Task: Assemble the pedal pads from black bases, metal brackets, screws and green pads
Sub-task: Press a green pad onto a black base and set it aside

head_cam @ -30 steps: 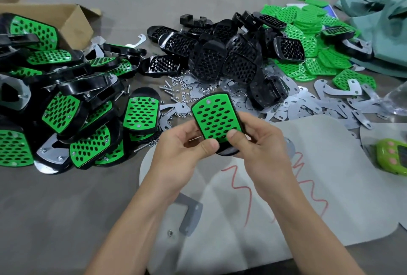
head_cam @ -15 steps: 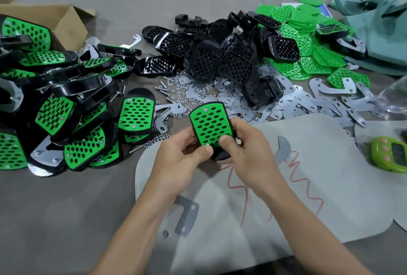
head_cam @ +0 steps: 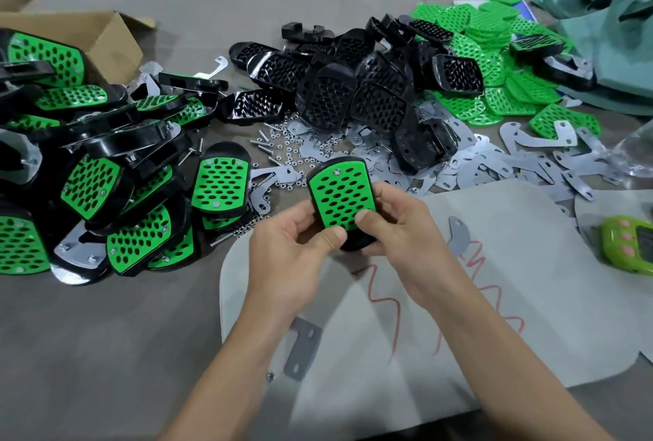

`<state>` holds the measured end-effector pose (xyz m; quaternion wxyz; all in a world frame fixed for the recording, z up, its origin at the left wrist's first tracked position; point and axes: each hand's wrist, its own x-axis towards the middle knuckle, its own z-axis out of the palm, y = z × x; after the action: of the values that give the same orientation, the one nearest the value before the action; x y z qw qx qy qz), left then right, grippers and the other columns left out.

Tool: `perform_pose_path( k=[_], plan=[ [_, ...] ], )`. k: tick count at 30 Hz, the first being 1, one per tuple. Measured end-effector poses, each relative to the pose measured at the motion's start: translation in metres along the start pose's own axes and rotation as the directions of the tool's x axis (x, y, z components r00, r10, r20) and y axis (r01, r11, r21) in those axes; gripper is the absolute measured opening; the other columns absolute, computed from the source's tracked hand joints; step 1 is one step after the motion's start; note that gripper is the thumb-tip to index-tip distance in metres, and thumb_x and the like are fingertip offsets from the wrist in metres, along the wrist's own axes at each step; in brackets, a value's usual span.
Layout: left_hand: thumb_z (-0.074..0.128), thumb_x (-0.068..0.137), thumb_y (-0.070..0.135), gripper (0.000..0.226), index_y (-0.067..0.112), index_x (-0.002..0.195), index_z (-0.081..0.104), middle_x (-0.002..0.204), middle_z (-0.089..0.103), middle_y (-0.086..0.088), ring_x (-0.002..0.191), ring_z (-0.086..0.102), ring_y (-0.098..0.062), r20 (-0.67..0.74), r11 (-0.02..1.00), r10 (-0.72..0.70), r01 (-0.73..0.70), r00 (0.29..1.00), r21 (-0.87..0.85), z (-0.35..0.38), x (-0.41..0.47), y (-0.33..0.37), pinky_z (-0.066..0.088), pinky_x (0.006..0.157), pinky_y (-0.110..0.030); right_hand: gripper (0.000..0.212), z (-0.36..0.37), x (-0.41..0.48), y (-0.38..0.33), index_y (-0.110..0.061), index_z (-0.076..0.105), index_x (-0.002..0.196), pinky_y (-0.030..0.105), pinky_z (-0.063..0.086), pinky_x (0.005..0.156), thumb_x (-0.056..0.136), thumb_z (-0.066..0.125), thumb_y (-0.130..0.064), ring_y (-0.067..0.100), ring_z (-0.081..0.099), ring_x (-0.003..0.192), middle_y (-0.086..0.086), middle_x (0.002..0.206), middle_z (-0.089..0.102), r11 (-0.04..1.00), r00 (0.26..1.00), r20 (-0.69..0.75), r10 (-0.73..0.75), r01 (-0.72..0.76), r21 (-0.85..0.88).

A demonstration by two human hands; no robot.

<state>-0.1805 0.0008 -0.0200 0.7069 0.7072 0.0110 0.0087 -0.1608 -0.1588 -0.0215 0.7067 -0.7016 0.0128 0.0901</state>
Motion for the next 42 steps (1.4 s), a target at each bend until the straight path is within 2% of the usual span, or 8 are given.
perform_pose_path(
  k=[6, 10, 16, 21, 27, 31, 35, 42],
  plan=[
    [0.074, 0.072, 0.007, 0.038, 0.012, 0.110, 0.076, 0.104, 0.078, -0.012, 0.090, 0.076, -0.019, 0.099, 0.938, -0.202, 0.221, 0.974, -0.268, -0.015, 0.005, -0.003, 0.059, 0.070, -0.025, 0.018, 0.008, -0.008, 0.005, -0.024, 0.071, 0.101, 0.042, 0.059, 0.078, 0.087, 0.061, -0.018, 0.015, 0.073, 0.088, -0.008, 0.093, 0.076, 0.971, 0.992, -0.051, -0.115, 0.102, -0.217],
    [0.080, 0.072, -0.010, 0.038, 0.012, 0.104, 0.077, 0.098, 0.079, -0.007, 0.089, 0.077, -0.020, 0.081, 0.986, -0.113, 0.122, 0.990, -0.115, -0.014, 0.007, 0.002, 0.061, 0.071, -0.028, 0.021, 0.012, -0.010, 0.011, -0.018, 0.073, 0.103, 0.035, 0.058, 0.054, 0.093, 0.059, -0.005, 0.033, 0.074, 0.082, 0.008, 0.096, 0.077, 0.985, 0.998, -0.042, 0.039, -0.032, 0.169],
    [0.078, 0.071, -0.009, 0.049, 0.009, 0.117, 0.072, 0.107, 0.078, -0.006, 0.100, 0.075, -0.019, 0.171, 0.996, -0.059, 0.070, 0.983, -0.061, -0.018, 0.018, 0.007, 0.057, 0.084, -0.025, 0.017, 0.018, -0.012, 0.018, -0.020, 0.070, 0.100, 0.063, 0.059, 0.075, 0.089, 0.060, -0.011, 0.031, 0.075, 0.090, 0.006, 0.102, 0.077, 0.980, 0.993, -0.114, -0.034, 0.056, 0.192],
    [0.070, 0.083, -0.016, 0.051, 0.022, 0.115, 0.068, 0.112, 0.077, 0.004, 0.108, 0.072, -0.014, 0.159, 0.992, -0.061, 0.042, 0.985, 0.118, -0.014, 0.016, -0.003, 0.055, 0.096, -0.030, 0.012, 0.014, -0.011, 0.019, -0.017, 0.069, 0.089, 0.048, 0.061, 0.070, 0.083, 0.064, -0.008, 0.033, 0.073, 0.087, 0.008, 0.093, 0.076, 0.989, 0.989, -0.132, -0.074, 0.089, 0.117],
    [0.073, 0.079, 0.000, 0.046, 0.039, 0.102, 0.070, 0.103, 0.077, 0.020, 0.100, 0.073, -0.002, 0.030, 0.975, 0.002, -0.009, 1.000, 0.223, -0.006, 0.013, -0.004, 0.057, 0.090, -0.024, 0.013, 0.015, -0.011, 0.019, -0.013, 0.067, 0.096, 0.063, 0.058, 0.076, 0.085, 0.063, -0.009, 0.038, 0.071, 0.088, 0.010, 0.095, 0.075, 0.994, 0.987, -0.130, -0.092, 0.099, 0.050],
    [0.077, 0.080, -0.008, 0.053, 0.041, 0.099, 0.072, 0.098, 0.077, 0.020, 0.097, 0.074, -0.002, -0.066, 0.977, 0.022, -0.007, 0.998, 0.211, 0.001, 0.007, -0.004, 0.057, 0.088, -0.021, 0.020, 0.010, -0.012, 0.015, -0.013, 0.069, 0.100, 0.051, 0.059, 0.078, 0.082, 0.063, -0.009, 0.042, 0.069, 0.097, 0.013, 0.101, 0.075, 0.986, 0.993, -0.105, -0.056, 0.072, 0.150],
    [0.070, 0.083, 0.001, 0.037, 0.027, 0.107, 0.077, 0.105, 0.079, 0.005, 0.099, 0.075, -0.011, 0.092, 0.998, -0.063, 0.061, 0.994, 0.032, -0.007, 0.007, 0.000, 0.058, 0.081, -0.023, 0.026, 0.007, -0.015, 0.014, -0.010, 0.069, 0.110, 0.062, 0.057, 0.082, 0.085, 0.063, -0.006, 0.045, 0.070, 0.101, 0.019, 0.109, 0.074, 0.933, 0.998, -0.052, 0.044, -0.023, 0.360],
    [0.068, 0.087, -0.009, 0.046, 0.035, 0.098, 0.075, 0.098, 0.080, 0.005, 0.095, 0.076, -0.015, 0.004, 0.973, -0.122, 0.119, 0.993, 0.197, -0.005, 0.013, -0.004, 0.061, 0.084, -0.037, 0.024, 0.006, -0.015, 0.009, -0.014, 0.070, 0.098, 0.044, 0.061, 0.065, 0.078, 0.059, -0.008, 0.038, 0.074, 0.088, 0.011, 0.101, 0.076, 0.977, 0.997, -0.064, 0.049, -0.034, 0.208]
  ],
)
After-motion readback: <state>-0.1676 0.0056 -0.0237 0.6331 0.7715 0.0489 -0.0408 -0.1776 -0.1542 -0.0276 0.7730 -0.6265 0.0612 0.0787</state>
